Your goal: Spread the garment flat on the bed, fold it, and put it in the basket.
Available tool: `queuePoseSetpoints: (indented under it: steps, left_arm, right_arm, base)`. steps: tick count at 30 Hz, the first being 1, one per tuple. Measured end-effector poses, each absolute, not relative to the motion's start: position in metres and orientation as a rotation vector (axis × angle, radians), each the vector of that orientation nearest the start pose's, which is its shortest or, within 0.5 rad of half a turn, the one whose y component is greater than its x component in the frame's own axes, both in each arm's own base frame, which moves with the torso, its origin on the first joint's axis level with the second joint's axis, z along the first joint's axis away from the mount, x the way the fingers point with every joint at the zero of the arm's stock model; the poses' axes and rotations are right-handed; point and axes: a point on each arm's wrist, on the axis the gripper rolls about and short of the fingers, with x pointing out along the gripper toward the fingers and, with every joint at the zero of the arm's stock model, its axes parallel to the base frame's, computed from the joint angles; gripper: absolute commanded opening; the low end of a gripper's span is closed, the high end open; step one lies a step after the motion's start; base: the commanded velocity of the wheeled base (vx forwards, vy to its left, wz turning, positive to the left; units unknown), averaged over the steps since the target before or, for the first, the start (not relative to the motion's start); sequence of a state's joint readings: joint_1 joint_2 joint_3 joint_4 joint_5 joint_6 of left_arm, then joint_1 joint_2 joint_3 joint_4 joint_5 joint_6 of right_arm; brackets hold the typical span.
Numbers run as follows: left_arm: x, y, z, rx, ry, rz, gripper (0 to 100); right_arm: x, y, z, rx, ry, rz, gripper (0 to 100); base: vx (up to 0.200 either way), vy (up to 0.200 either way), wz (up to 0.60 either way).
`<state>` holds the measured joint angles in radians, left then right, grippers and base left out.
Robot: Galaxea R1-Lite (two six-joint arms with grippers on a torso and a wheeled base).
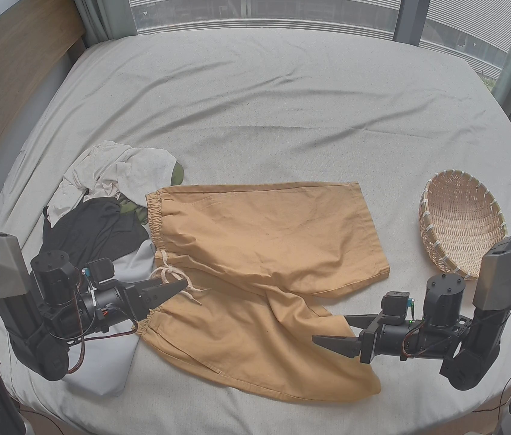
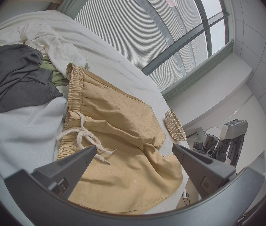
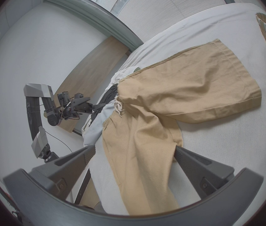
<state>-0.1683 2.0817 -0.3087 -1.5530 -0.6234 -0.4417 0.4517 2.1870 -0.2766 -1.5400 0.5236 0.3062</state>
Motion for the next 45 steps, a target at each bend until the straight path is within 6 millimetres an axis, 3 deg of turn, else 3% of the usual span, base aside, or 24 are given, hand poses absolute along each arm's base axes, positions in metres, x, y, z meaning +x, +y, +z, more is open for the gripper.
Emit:
queuePoseSetpoints:
  steps: [11,22,23,36,45]
  left_arm:
    - [0.275,-0.061,0.053,-0.468,0.396,-0.729,100]
    - [0.275,-0.062,0.053,-0.467,0.398,-0.733,100]
    - [0.275,-0.062,0.053,-0.467,0.398,-0.733,100]
    - [0.275,-0.062,0.052,-0.467,0.399,-0.735,100]
    - [0.275,-0.063,0.052,-0.467,0.4,-0.737,100]
  right_arm:
    - [0.261,0.132,0.001,0.307,0.552,0.803,100]
    - [0.274,0.139,-0.003,0.409,0.569,0.776,100]
    - [0.275,0.14,-0.004,0.417,0.574,0.775,0]
    - [0.28,0.141,-0.002,0.441,0.562,0.77,0]
    - [0.271,0.12,0.024,0.447,0.503,0.722,0]
  base:
    - [0.0,0.0,0.0]
    - [0.0,0.0,0.0]
    - [0.0,0.0,0.0]
    - [0.0,0.0,0.0]
    - [0.0,0.0,0.0]
